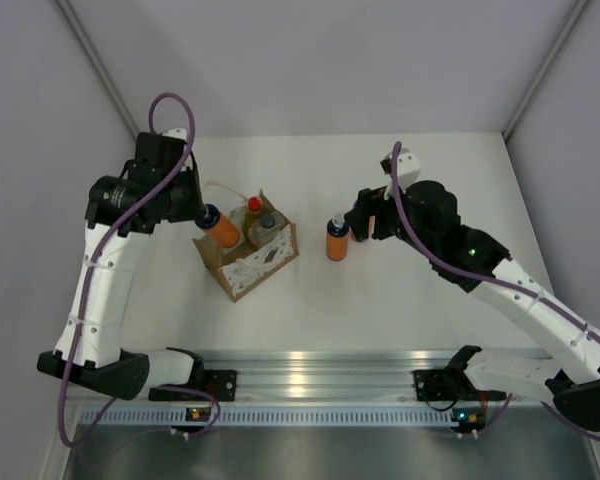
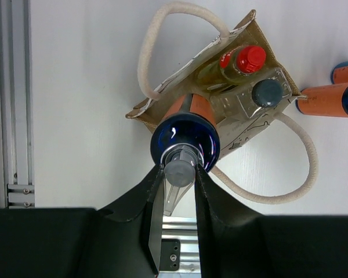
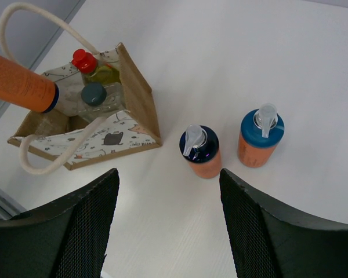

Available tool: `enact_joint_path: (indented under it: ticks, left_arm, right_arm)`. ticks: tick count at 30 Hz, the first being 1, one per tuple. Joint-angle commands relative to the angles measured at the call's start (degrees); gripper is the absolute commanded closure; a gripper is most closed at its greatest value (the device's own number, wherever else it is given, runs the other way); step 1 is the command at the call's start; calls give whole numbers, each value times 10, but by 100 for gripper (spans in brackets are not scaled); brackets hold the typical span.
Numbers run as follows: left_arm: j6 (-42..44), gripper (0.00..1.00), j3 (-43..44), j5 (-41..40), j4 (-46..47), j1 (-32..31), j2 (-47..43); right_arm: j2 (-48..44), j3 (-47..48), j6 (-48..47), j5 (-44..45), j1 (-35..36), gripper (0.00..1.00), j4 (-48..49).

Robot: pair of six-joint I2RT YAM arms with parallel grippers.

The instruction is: Take the personal care products out of the canvas bag

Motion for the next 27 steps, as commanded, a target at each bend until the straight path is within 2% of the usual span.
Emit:
enact_joint_path:
  ticks: [1,13,19,27]
  left_arm:
    - [-26,100,45,-19,-1,-2,-34]
    - [-55,100,104,-82,-46,-2,-49]
    - [-75,100,97,-141,-65,-1,-50]
    - [-60,100,128,-7,-63,-2,-34]
  right_arm:
    - [-13,14,-1,-11,0,32,-2]
    - [-14,15,-7,-24,1,32,-2]
    - [-20,16,-14,-24,0,32,-2]
    - [-23,14,-16,-23,0,32,-4]
